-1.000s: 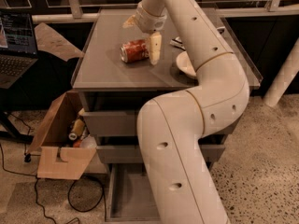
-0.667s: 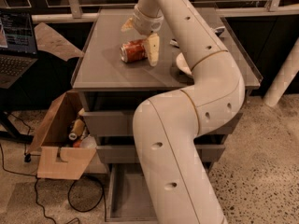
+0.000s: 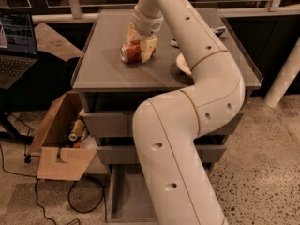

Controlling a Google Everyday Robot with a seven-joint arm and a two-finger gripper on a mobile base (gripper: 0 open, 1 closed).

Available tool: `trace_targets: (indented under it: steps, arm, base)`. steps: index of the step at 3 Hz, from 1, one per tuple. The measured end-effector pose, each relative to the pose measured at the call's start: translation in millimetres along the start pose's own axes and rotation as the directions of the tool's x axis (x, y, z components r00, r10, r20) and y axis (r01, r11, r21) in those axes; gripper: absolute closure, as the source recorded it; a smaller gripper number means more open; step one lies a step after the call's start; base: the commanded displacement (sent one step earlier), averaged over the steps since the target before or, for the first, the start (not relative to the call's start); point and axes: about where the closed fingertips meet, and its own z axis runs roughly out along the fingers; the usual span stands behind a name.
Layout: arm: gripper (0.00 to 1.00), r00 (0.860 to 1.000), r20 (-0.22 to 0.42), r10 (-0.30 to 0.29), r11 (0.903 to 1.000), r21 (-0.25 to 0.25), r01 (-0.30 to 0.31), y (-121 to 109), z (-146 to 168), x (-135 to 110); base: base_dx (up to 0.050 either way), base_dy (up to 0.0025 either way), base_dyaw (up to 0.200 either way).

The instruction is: Place coke can into bottom drawer

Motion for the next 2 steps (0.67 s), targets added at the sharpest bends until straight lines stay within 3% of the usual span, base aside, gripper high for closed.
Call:
trace_targets:
  steps: [2]
  arm:
    - [0.85, 1.0, 0.0, 0.0, 1.0, 0.0, 0.0, 0.0, 0.0, 0.0]
  base:
    - [0.0, 0.0, 0.0]
